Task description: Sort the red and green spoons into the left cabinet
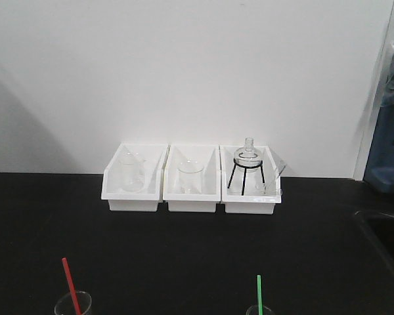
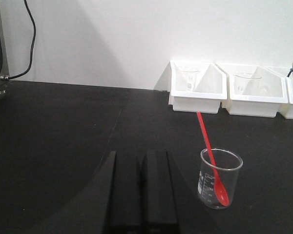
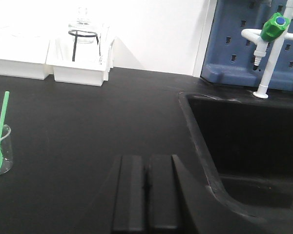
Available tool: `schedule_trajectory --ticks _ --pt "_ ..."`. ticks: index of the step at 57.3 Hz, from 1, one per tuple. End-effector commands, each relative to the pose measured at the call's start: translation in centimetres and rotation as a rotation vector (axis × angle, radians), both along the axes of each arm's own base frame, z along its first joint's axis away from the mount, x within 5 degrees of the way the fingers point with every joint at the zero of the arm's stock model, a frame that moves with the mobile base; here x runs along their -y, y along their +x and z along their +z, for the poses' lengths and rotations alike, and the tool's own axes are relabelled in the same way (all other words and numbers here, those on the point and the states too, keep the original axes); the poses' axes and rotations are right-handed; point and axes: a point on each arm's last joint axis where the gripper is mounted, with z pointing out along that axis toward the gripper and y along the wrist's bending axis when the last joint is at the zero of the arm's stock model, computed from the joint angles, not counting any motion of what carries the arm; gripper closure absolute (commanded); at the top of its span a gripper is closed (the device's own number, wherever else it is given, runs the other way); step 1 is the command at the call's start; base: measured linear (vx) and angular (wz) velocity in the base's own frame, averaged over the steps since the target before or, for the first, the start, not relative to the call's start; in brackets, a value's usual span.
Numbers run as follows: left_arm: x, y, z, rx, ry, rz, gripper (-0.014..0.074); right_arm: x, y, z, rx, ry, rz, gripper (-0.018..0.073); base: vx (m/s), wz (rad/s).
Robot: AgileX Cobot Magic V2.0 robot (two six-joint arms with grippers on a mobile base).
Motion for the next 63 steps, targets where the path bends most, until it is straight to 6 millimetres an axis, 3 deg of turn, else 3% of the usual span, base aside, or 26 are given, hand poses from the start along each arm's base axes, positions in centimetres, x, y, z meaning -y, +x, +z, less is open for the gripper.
schedule_trajectory --ticks 1,48,53,57,63 --pt "-0.1 -0.2 1.0 0.106 -0.001 0.006 0.0603 -0.1 0.0 0.4 0.080 -0.019 0.017 0.0565 0.00 0.00" --pt "-0.1 -0.2 1.0 0.106 -0.001 0.006 0.0603 -0.1 0.0 0.4 0.077 -0.019 0.016 0.0565 0.00 0.00" --pt "-0.1 -0.2 1.0 0.115 -0.001 0.007 0.0603 -0.1 0.0 0.5 0.079 -0.115 0.019 0.0565 0.00 0.00" --pt "-0.1 -0.2 1.1 0.123 0.000 0.008 0.0603 -0.2 0.0 0.9 0.123 -0.160 0.031 0.0565 0.00 0.00" --pt "-0.1 -0.2 1.3 0.139 -0.001 0.009 0.0603 -0.5 0.0 1.9 0.242 -0.034 0.056 0.0565 0.00 0.00"
